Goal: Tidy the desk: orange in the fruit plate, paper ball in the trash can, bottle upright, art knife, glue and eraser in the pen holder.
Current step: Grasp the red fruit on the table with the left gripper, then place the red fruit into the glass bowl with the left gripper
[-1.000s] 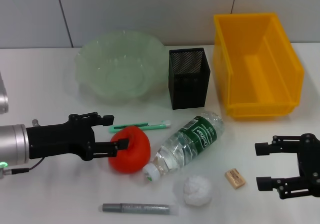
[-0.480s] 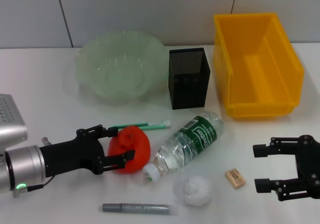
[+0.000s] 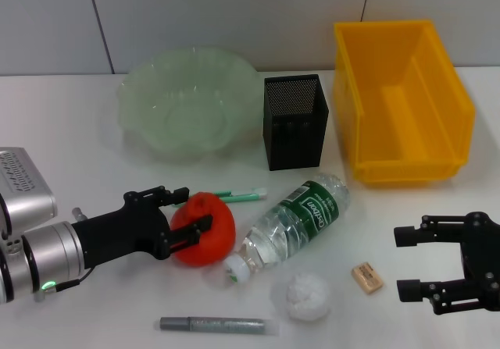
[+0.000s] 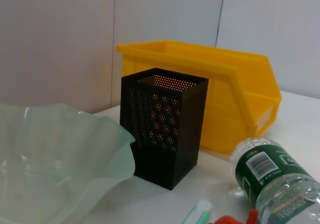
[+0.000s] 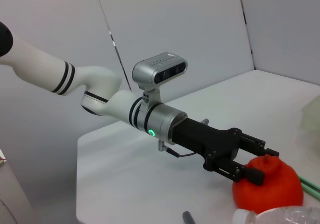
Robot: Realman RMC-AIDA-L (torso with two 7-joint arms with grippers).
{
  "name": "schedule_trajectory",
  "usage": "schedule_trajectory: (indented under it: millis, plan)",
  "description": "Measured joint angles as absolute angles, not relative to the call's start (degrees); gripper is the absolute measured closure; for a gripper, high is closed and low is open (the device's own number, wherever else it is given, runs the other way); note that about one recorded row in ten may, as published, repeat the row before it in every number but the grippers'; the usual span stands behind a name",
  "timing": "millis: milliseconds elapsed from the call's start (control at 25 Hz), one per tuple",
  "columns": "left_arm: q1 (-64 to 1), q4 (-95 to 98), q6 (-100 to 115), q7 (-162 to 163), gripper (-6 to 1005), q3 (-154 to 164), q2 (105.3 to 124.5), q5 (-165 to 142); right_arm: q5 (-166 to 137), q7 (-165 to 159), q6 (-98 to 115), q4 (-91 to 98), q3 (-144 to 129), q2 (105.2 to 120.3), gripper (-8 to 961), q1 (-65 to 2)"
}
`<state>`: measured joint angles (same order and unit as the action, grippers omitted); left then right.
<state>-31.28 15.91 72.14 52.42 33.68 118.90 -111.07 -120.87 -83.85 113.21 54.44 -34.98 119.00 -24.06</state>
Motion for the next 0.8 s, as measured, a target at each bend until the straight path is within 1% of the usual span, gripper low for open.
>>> schedule_trajectory:
  millis: [200,440,640,800]
  plan:
    - [-31.6,15.8,71.8,52.4,406,34.5,118.89,-111.2,-120.9,-83.8,113.2,54.3,-35.0,119.00,175,-24.1]
    - [-31.6,15.3,73.4,52.6,609,34.4,118.79,-110.5,-121.0,-83.8,113.2,54.2,-34.9,119.00,175,-23.8]
    - [-31.2,17.8,78.1,54.9,683,34.3,118.29,-107.6,-121.1,-83.5,113.2,54.0,-35.0,119.00,176,-23.7]
    - [-31.0,19.2,79.2,56.1,743,34.2,118.28,-107.4,-121.1,-83.4,113.2,53.7,-35.0,119.04,177,-23.7]
